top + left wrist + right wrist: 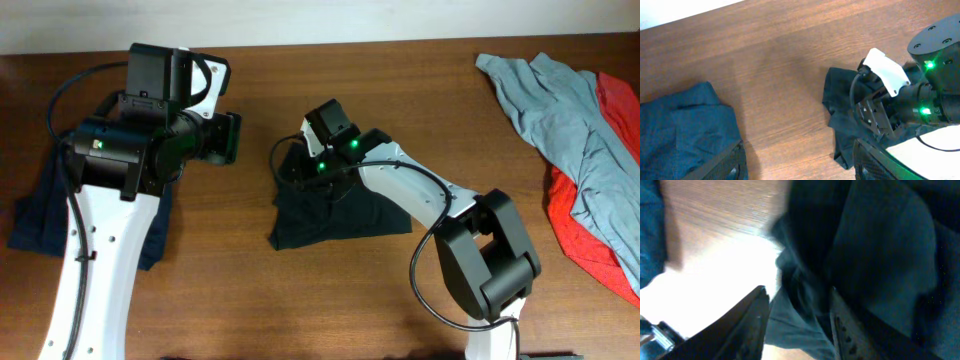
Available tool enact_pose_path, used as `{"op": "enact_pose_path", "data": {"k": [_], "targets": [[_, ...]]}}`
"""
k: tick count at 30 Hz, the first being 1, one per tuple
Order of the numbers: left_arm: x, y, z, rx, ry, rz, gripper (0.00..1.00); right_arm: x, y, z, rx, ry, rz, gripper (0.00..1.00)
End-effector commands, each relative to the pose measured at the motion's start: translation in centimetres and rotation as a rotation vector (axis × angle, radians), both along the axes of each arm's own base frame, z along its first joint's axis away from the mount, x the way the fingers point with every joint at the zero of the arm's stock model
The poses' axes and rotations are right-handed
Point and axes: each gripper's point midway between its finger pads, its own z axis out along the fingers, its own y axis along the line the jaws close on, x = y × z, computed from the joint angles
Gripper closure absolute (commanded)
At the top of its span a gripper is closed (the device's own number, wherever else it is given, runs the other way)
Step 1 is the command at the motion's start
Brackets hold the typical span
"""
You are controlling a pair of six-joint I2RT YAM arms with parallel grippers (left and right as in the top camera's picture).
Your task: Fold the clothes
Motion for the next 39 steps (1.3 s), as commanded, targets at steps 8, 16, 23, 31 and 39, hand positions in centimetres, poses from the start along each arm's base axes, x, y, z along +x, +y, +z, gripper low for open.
{"op": "enact_pose_path", "data": {"k": [8,16,23,31,39], "targets": [[-0.2,-0.1,0.2,-0.009,-0.001,0.003,0.28,0.5,-6.0,7.3,0.100,0.015,-0.065,0.48],[-0.2,-0.1,0.2,-0.009,-0.002,0.003,0.28,-2.2,-8.4,-0.6,-0.120,0.175,-0.155,0.96],[-0.2,-0.1,0.2,-0.009,0.000,0.003,0.28,-4.7,-0.4,-3.5,-0.050,0.150,-0.014,0.96],[-0.3,0.0,0.1,-0.007,0.007,0.003,0.27,-6.6,2.5,4.0,0.079,-0.054,0.239,0.96],[-0.3,-0.7,-0.2,-0.035,0.022,-0.019,0.23,-3.5,-6.2,8.7,0.013,-0.099,0.023,0.96]]}}
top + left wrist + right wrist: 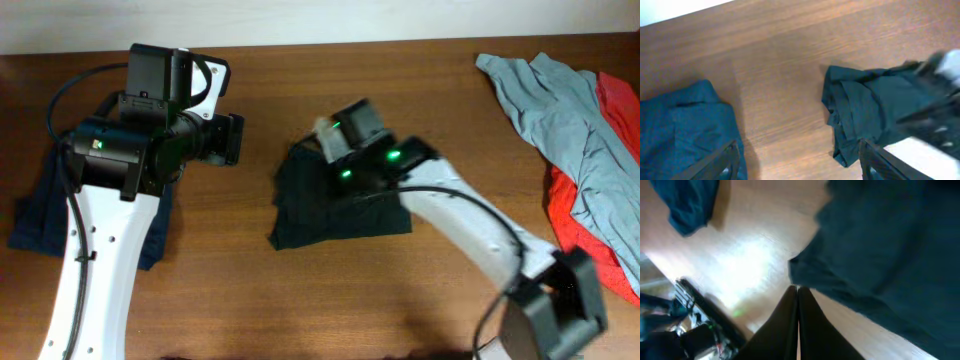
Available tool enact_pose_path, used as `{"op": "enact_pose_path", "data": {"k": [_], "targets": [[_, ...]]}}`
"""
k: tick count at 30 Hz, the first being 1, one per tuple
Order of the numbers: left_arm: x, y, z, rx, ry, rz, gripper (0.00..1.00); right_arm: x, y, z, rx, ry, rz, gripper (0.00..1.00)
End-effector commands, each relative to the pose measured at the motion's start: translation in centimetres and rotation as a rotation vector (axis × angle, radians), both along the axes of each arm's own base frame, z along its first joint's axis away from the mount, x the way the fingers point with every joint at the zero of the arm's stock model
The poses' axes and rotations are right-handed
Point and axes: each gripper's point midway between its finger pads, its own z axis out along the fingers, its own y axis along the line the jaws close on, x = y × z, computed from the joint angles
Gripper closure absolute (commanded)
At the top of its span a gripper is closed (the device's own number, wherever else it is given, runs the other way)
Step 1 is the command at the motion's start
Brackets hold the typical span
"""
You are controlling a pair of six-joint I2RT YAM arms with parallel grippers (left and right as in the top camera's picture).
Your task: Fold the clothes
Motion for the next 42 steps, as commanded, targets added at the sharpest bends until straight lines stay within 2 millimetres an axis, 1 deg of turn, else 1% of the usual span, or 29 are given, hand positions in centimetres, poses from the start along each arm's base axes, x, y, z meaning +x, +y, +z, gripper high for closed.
{"op": "enact_pose_path", "data": {"k": [1,4,7,9,11,13,16,20,22,23,24,26,28,29,31,34,38,42], "targets": [[0.0,-0.9,-0.3,-0.037,0.020,-0.025,0.23,1.1,-3.8,-0.1,-0.049,0.027,-0.087,0.97],[0.1,-1.4,-1.5,-0.051,0.056,-0.041,0.23,1.2,-6.0,-0.7,-0.073,0.080,-0.138,0.96],[0.0,-2.0,-3.6,-0.069,0.122,-0.060,0.23,1.2,-7.8,-1.2,-0.096,0.117,-0.180,0.95],[-0.1,-2.5,-5.6,-0.080,0.184,-0.073,0.23,1.2,-9.2,-1.7,-0.140,0.134,-0.212,0.92],[-0.2,-3.0,-7.7,-0.097,0.246,-0.086,0.24,1.0,-10.7,-2.3,-0.204,0.147,-0.246,0.86],[-0.4,-3.6,-9.7,-0.117,0.303,-0.100,0.24,0.6,-12.0,-2.9,-0.264,0.165,-0.271,0.83],[-0.5,-4.5,-12.8,-0.150,0.378,-0.118,0.24,0.1,-13.1,-3.4,-0.319,0.185,-0.288,0.79],[-0.2,-6.3,-16.3,-0.196,0.422,-0.174,0.24,-0.1,-13.6,-4.4,-0.355,0.212,-0.295,0.70],[-0.1,-7.1,-17.8,-0.199,0.438,-0.195,0.24,-0.1,-13.8,-5.1,-0.374,0.230,-0.305,0.69],[-0.1,-7.8,-18.9,-0.192,0.449,-0.214,0.24,-0.1,-13.8,-5.7,-0.382,0.248,-0.305,0.69],[0.0,-8.3,-19.4,-0.189,0.455,-0.225,0.24,-0.2,-13.9,-6.3,-0.389,0.268,-0.312,0.68],[0.2,-9.8,-21.2,-0.177,0.474,-0.255,0.25,-0.3,-13.9,-7.9,-0.409,0.310,-0.309,0.71],[0.4,-10.5,-22.1,-0.174,0.478,-0.270,0.34,-0.3,-13.9,-8.7,-0.419,0.329,-0.307,0.86],[0.7,-11.0,-23.1,-0.171,0.481,-0.278,0.36,-0.2,-14.2,-9.4,-0.434,0.339,-0.311,0.96],[1.0,-11.3,-24.2,-0.169,0.492,-0.279,0.38,0.2,-14.7,-10.0,-0.448,0.342,-0.332,0.96],[1.1,-11.3,-25.2,-0.166,0.505,-0.277,0.38,0.5,-15.3,-10.6,-0.450,0.359,-0.348,0.96],[1.5,-11.6,-25.8,-0.166,0.501,-0.281,0.38,0.5,-15.9,-11.3,-0.457,0.380,-0.359,0.96],[1.8,-11.7,-25.9,-0.168,0.489,-0.282,0.38,0.7,-15.9,-11.4,-0.454,0.374,-0.361,0.96]]}}
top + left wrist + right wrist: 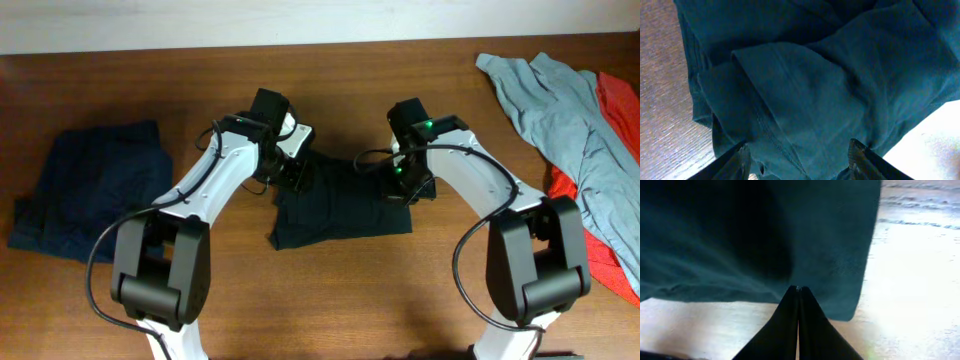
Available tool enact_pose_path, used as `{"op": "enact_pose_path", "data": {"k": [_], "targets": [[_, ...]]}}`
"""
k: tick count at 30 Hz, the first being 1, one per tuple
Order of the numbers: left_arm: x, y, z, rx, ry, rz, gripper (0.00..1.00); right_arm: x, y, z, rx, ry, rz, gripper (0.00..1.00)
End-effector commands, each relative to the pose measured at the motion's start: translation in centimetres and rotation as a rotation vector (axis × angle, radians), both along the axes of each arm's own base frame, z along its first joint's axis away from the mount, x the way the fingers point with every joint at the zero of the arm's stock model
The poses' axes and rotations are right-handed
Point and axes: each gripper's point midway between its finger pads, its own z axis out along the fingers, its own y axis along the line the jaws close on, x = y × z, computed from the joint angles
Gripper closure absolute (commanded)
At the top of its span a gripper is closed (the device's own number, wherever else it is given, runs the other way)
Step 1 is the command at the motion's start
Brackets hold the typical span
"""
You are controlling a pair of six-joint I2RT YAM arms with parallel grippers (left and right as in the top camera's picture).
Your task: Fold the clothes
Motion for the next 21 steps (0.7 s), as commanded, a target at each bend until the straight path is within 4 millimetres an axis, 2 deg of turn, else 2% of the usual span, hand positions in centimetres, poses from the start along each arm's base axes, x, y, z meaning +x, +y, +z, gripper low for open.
{"op": "enact_pose_path", "data": {"k": [1,7,12,18,21], "targets": [[-0.1,-0.3,-0.6,-0.012,0.008,-0.017,0.38,0.2,-0.4,-0.3,-0.016,-0.001,-0.017,0.96],[0.5,0.2,-1.7,0.028,-0.008,-0.007,0.39,0.3,-0.4,-0.3,-0.015,-0.003,-0.018,0.96],[0.5,-0.6,-2.8,-0.010,0.020,-0.017,0.52,0.3,-0.5,-0.3,-0.015,-0.003,-0.019,0.96],[0.6,-1.2,-2.7,-0.044,0.016,-0.025,0.62,0.3,-0.5,-0.3,-0.016,-0.004,-0.019,0.96],[1.0,-1.3,-2.6,-0.051,-0.001,-0.025,0.74,0.3,-0.5,-0.3,-0.016,-0.003,-0.019,0.96]]}}
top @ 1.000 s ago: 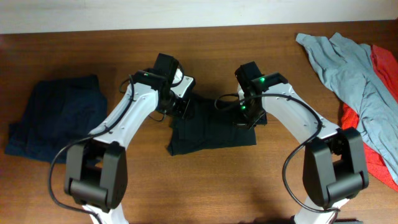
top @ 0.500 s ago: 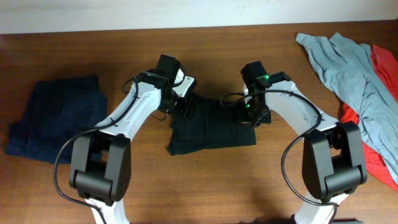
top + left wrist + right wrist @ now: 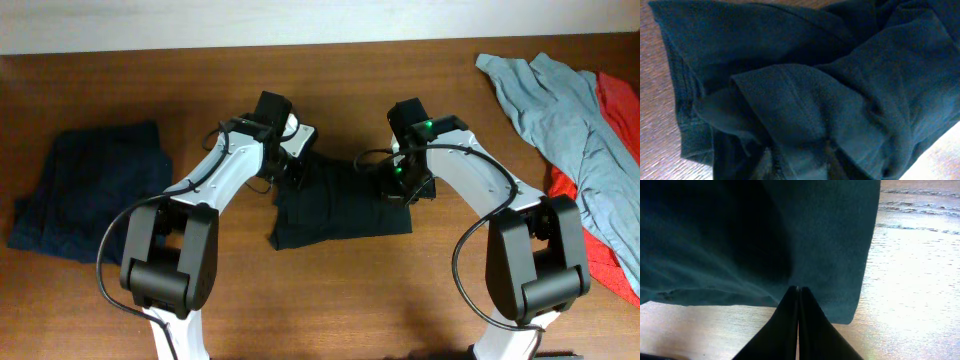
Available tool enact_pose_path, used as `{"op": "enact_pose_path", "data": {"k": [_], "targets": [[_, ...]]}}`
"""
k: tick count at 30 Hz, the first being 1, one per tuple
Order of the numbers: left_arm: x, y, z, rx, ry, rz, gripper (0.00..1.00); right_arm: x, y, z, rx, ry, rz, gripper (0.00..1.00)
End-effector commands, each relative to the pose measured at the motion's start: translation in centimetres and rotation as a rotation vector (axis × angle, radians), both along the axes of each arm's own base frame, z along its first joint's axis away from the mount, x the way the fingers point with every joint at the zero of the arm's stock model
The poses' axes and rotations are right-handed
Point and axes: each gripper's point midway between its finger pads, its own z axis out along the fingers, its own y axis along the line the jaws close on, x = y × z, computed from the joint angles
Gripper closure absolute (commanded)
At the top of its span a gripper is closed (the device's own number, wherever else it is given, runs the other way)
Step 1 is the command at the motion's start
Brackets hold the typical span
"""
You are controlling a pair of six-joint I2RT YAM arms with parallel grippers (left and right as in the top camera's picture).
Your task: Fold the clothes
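A dark teal garment (image 3: 340,208) lies crumpled at the table's middle. My left gripper (image 3: 300,168) is pressed into its upper left corner. In the left wrist view the cloth (image 3: 790,90) fills the frame, and my left gripper (image 3: 797,160) is shut on a bunched fold. My right gripper (image 3: 398,188) is at the garment's upper right edge. In the right wrist view my right gripper (image 3: 797,289) has its fingers together, and the tips meet the hem of the cloth (image 3: 830,240).
A folded navy garment (image 3: 85,190) lies at the left of the brown table (image 3: 300,300). A grey shirt (image 3: 560,110) and a red garment (image 3: 600,230) are heaped at the right edge. Bare wood (image 3: 910,280) shows just right of the teal cloth.
My left gripper's fingers, wide apart over the cloth before, now stand close together with a fold of fabric between them. The right gripper and the garment's outline look unchanged.
At first my left arm hung above the navy garment while my right gripper was open at the teal garment's upper left. Then the right gripper was shut and farther right. Later the left gripper was open on the upper left corner, the right shut at the upper right edge.
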Motion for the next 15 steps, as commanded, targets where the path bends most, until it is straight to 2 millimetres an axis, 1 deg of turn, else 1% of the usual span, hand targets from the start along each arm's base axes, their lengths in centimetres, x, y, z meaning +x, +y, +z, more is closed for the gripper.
{"op": "enact_pose_path", "data": {"k": [1,5,6,11,15], "targets": [[0.0,-0.5,-0.3,-0.028,-0.001,-0.018,0.79,0.2,-0.4,-0.2,-0.014,0.002,-0.017,0.96],[0.1,-0.5,-0.3,-0.029,-0.007,-0.017,0.98,0.3,-0.5,-0.3,-0.022,-0.003,-0.019,0.96],[0.0,-0.5,-0.3,-0.028,-0.003,-0.017,0.99,0.3,-0.7,-0.3,-0.030,-0.004,-0.019,0.95],[0.1,0.6,-0.5,0.004,0.007,0.003,0.99,0.2,-1.1,-0.6,-0.052,-0.002,-0.021,0.95],[-0.1,2.1,-0.7,0.020,0.038,0.035,1.00,0.1,-2.1,-1.9,-0.101,0.009,-0.025,0.95]]}}
